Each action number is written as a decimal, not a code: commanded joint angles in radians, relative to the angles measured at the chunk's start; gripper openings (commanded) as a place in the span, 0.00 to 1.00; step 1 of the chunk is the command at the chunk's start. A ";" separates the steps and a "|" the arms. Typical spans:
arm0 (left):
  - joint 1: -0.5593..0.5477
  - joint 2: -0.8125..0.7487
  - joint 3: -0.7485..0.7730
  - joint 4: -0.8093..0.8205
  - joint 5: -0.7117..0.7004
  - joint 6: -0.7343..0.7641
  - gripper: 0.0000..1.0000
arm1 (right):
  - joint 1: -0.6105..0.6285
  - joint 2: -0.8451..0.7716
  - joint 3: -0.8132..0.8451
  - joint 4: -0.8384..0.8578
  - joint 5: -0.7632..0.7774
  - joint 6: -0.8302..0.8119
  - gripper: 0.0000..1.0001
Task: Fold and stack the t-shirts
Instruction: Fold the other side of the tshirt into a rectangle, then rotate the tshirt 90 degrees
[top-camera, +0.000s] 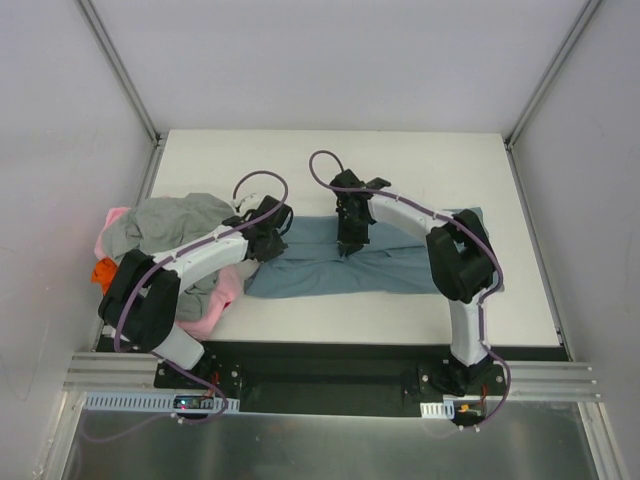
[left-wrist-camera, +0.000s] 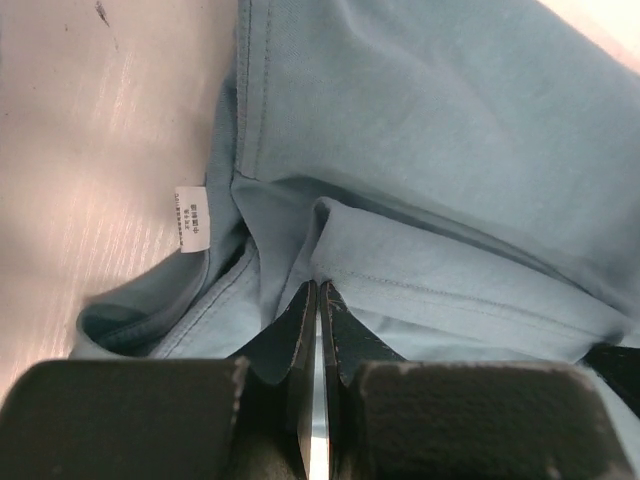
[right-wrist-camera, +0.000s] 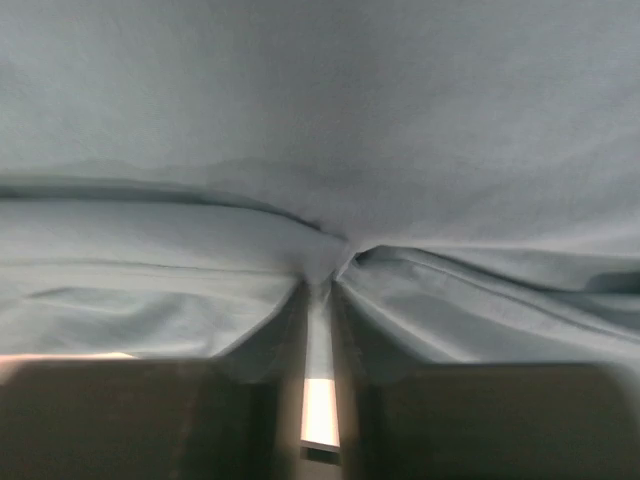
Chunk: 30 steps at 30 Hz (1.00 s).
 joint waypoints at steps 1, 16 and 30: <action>0.011 -0.017 -0.011 0.000 -0.051 0.026 0.00 | -0.008 -0.001 0.007 -0.016 -0.039 -0.045 0.30; -0.080 -0.259 0.142 -0.064 0.085 -0.169 0.99 | -0.409 -0.463 -0.079 -0.183 -0.144 -0.195 0.93; -0.131 0.206 0.536 -0.491 0.021 -0.848 0.99 | -0.517 -0.677 -0.249 -0.012 -0.545 -1.430 0.96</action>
